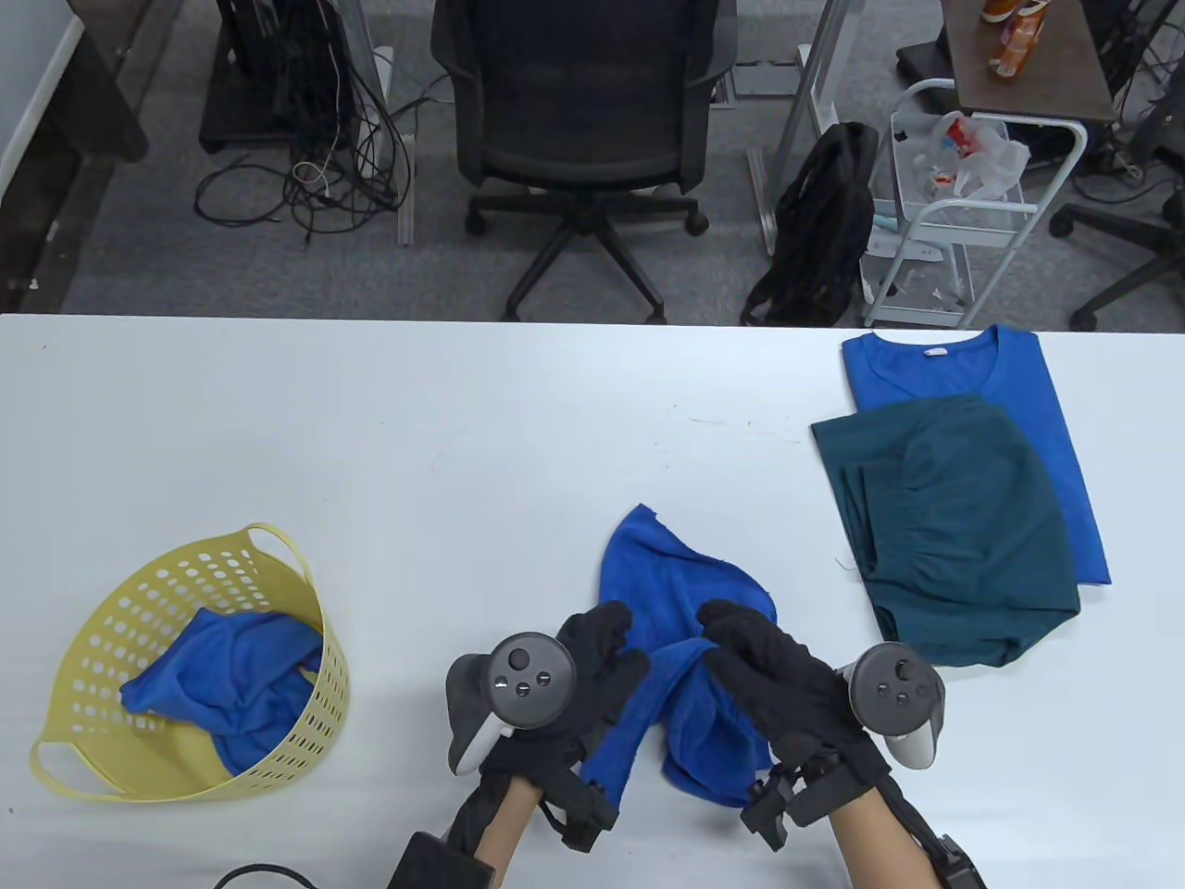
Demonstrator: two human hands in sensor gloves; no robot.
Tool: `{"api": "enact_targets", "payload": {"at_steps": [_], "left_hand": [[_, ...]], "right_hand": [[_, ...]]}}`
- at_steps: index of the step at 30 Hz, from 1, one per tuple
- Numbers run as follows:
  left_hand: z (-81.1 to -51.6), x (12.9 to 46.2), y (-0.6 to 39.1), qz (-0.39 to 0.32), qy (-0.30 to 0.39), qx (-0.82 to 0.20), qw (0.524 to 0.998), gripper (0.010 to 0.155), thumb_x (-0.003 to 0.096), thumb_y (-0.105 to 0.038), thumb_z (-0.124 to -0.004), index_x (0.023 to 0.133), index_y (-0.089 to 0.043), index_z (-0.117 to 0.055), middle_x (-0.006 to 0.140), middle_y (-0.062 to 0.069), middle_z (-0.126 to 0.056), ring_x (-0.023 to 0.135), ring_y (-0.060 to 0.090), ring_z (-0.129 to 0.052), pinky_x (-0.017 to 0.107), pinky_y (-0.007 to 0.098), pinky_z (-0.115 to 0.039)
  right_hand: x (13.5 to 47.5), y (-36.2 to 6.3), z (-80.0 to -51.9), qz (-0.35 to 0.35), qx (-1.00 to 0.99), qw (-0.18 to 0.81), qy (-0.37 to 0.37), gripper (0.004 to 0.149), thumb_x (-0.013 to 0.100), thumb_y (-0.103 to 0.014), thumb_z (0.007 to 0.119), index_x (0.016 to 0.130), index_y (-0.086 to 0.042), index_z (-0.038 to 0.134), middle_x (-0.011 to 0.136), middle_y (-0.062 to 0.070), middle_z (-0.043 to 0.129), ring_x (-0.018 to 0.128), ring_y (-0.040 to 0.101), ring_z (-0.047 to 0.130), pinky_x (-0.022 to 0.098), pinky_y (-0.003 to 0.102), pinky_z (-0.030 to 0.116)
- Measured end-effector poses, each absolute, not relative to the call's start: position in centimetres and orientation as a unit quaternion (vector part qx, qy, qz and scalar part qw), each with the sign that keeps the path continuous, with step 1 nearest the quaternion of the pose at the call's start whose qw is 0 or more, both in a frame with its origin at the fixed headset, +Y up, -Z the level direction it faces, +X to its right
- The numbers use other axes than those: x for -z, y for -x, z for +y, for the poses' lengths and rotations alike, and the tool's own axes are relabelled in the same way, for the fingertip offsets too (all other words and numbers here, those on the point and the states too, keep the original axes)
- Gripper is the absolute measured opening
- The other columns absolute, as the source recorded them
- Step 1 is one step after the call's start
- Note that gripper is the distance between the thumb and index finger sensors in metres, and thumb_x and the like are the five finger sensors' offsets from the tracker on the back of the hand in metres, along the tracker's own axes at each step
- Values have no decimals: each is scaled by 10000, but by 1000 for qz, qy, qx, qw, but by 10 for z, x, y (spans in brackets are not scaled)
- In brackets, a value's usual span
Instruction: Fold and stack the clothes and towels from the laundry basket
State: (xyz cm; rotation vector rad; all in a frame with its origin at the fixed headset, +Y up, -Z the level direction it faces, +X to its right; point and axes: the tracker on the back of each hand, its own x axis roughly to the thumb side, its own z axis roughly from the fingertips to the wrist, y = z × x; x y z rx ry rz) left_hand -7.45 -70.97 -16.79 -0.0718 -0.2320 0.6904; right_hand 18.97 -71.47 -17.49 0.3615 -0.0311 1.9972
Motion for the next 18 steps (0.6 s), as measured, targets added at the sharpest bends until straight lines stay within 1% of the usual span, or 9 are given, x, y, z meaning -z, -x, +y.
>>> {"api": "enact_targets", "payload": {"at_steps": [2, 4, 5, 7, 9, 12, 14, 16, 18], "left_hand": [[-701, 162, 69, -131, 17, -305, 943, 574, 605, -467, -762, 1084, -182, -626, 966, 91, -789, 744, 242, -918, 611, 505, -803], [-695, 154, 55, -173, 48, -284, 942, 564, 584, -547, -773, 1033, -213, -706, 908, 49, -848, 683, 208, -950, 581, 478, -830], [-694, 151, 50, -182, 60, -274, 942, 612, 570, -579, -778, 1045, -201, -707, 910, 54, -856, 683, 211, -956, 578, 477, -833], [-699, 142, 28, -204, 111, -204, 951, 806, 529, -642, -785, 1128, -124, -633, 985, 123, -835, 750, 271, -955, 600, 507, -822], [-711, 138, 12, -221, 151, -128, 955, 1002, 496, -692, -767, 1206, -47, -476, 1112, 208, -740, 883, 350, -913, 661, 560, -779], [-735, 136, -2, -240, 185, -116, 946, 1160, 472, -680, -790, 1236, 19, -269, 1206, 286, -591, 1004, 450, -812, 701, 617, -721], [-748, 138, -7, -255, 194, -128, 939, 1192, 476, -649, -806, 1224, 34, -176, 1234, 298, -501, 1061, 461, -735, 716, 642, -687], [-757, 141, -5, -236, 176, -140, 945, 1181, 467, -620, -829, 1220, 32, -197, 1227, 293, -513, 1054, 463, -738, 712, 656, -680], [-758, 144, 1, -222, 142, -146, 954, 1074, 479, -588, -836, 1223, -28, -301, 1186, 218, -626, 1005, 395, -819, 702, 633, -708]], "right_hand": [[173, -195, -712, -59, -861, 493, -112, 380, 653, -357, 676, 840, -39, 767, 922, 227, 812, 612, 276, 959, 475, 473, 839], [171, -198, -708, -66, -856, 503, -97, 375, 655, -364, 674, 816, -43, 780, 887, 213, 834, 525, 209, 969, 422, 418, 857], [171, -198, -707, -63, -851, 513, -95, 376, 657, -365, 671, 819, -43, 777, 886, 215, 834, 510, 195, 969, 407, 406, 862], [171, -198, -704, -55, -826, 551, -100, 378, 657, -360, 669, 823, -37, 774, 890, 223, 828, 490, 182, 967, 399, 393, 861], [169, -198, -702, -47, -813, 572, -97, 381, 660, -356, 661, 832, -32, 762, 899, 226, 817, 472, 164, 964, 383, 378, 864], [169, -195, -702, -31, -791, 602, -105, 386, 662, -349, 640, 845, -25, 741, 915, 241, 796, 458, 133, 964, 374, 349, 872], [170, -193, -705, 9, -746, 656, -115, 394, 667, -332, 618, 865, -4, 710, 940, 268, 759, 440, 97, 959, 358, 317, 880], [171, -191, -710, 39, -696, 709, -108, 395, 669, -319, 607, 876, 6, 692, 951, 283, 740, 412, 80, 951, 334, 296, 881], [172, -194, -712, 48, -682, 723, -99, 396, 670, -316, 599, 883, 7, 681, 957, 286, 730, 386, 65, 939, 311, 277, 876]]}}
